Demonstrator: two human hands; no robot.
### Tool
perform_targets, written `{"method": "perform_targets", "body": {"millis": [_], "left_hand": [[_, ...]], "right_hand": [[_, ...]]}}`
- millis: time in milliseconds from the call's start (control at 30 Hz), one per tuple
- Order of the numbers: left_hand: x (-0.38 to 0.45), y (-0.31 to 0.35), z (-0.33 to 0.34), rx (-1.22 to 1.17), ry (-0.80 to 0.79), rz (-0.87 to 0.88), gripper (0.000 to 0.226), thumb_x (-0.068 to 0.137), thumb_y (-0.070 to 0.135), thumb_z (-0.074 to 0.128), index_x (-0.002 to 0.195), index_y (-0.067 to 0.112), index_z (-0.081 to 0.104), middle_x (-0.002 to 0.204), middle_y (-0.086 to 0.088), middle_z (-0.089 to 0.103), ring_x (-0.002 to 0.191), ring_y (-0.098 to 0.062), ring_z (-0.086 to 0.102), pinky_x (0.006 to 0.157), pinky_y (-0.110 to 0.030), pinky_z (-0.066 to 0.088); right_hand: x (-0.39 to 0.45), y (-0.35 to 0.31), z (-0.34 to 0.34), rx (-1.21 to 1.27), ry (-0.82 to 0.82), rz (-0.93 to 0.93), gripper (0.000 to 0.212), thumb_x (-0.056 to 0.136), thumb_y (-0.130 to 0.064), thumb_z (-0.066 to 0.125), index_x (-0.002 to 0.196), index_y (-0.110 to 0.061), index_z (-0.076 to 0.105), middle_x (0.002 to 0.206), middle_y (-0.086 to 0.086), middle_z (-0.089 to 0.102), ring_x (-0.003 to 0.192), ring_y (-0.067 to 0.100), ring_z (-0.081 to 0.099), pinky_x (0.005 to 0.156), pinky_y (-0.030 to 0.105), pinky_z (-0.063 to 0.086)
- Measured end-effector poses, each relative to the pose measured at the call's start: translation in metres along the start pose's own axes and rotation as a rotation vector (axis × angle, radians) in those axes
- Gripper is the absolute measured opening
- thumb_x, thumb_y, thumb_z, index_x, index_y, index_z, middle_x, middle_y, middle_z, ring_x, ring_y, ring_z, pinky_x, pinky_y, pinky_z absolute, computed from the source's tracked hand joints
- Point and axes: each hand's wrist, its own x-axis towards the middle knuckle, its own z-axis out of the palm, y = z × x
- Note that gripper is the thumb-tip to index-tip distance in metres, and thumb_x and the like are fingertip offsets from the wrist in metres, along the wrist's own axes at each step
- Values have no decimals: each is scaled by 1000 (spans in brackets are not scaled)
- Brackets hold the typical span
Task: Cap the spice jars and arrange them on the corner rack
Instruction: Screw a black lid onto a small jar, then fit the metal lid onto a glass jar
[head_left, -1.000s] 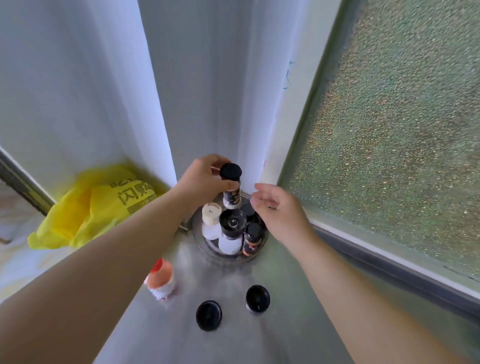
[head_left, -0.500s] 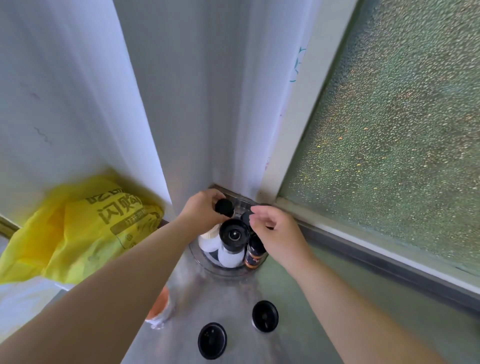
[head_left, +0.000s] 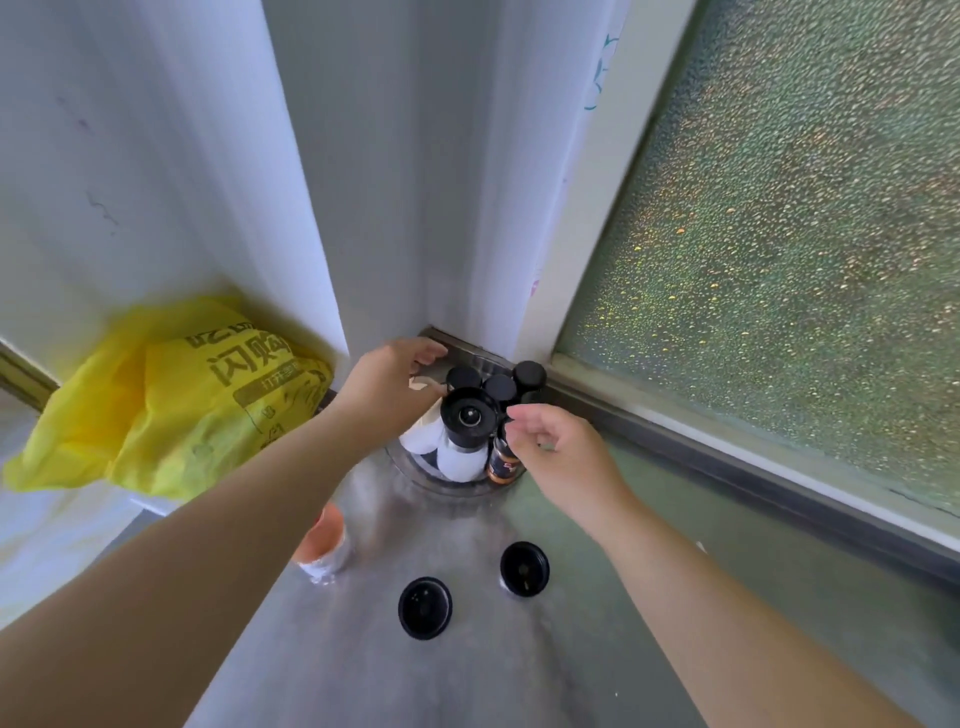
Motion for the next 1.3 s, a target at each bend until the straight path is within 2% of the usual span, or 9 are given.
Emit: {"method": "perform_targets", "body": {"millis": [133, 267, 333, 433, 600, 800, 1000, 1167, 1300], "left_hand": [[-58, 10, 0, -88, 60, 61, 35, 78, 14, 66, 111, 21, 59, 100, 3, 60, 89, -12, 55, 81, -19, 42], [-112, -2, 35, -85, -66, 64, 40, 74, 13, 69, 112, 20, 59, 103, 5, 59, 89, -6, 51, 75, 1, 31], [-130, -13, 54, -59, -132, 28, 44, 74, 15, 69, 116, 19, 57, 112, 2, 58, 97, -10, 51, 81, -5, 32], [-150, -28, 74, -7, -178, -41, 48, 76, 15, 66, 121, 19, 52, 125, 2, 52, 115, -16, 47, 90, -15, 31], [-171, -46, 84, 9, -131, -132, 47, 74, 16, 69, 118, 18, 54, 120, 0, 54, 112, -17, 49, 89, -18, 33], [-181, -41, 93, -1, -127, -123, 44, 69, 15, 73, 111, 15, 58, 111, -1, 58, 102, -23, 54, 86, -24, 40], [-164, 26, 127, -68, -224, 66, 45, 74, 17, 71, 116, 18, 55, 107, 13, 45, 95, -9, 50, 83, -20, 36], [-159, 93, 184, -107, -380, 239, 46, 73, 14, 72, 116, 16, 55, 107, 11, 48, 92, -9, 51, 80, -21, 40], [-167, 134, 233, -217, -482, 218, 49, 71, 14, 74, 114, 21, 52, 102, 21, 48, 95, -7, 52, 77, -13, 39]], "right_hand": [[-29, 26, 3, -164, -58, 46, 26, 84, -14, 62, 110, -18, 64, 97, -6, 67, 89, 7, 59, 80, 10, 44], [-50, 60, 8, -475, -238, 92, 50, 80, -23, 66, 129, -19, 51, 124, 2, 54, 113, 15, 49, 98, 22, 35], [-56, 73, 13, -604, -332, 128, 66, 77, -32, 68, 137, -21, 41, 133, 2, 44, 126, 21, 39, 104, 26, 31], [-61, 86, 25, -692, -374, 118, 76, 74, -38, 70, 139, -21, 36, 135, 4, 41, 126, 25, 35, 105, 31, 32], [-63, 97, 39, -726, -287, -3, 64, 77, -33, 69, 133, -16, 44, 128, 6, 45, 120, 27, 42, 103, 31, 34], [-81, 88, 26, -451, -179, -35, 64, 75, -23, 70, 133, -14, 46, 125, 5, 44, 114, 19, 51, 91, 12, 30], [-133, 90, -23, -285, 100, 37, 67, 67, -18, 73, 127, -12, 44, 120, 4, 52, 111, 18, 52, 89, 8, 29], [-189, 108, -97, -204, 286, 176, 53, 65, -23, 77, 109, -20, 47, 100, -6, 60, 89, 7, 56, 74, 1, 36], [-232, 127, -143, -215, 339, 240, 51, 65, -28, 78, 107, -31, 51, 105, -14, 58, 97, 1, 53, 82, 3, 37]]}}
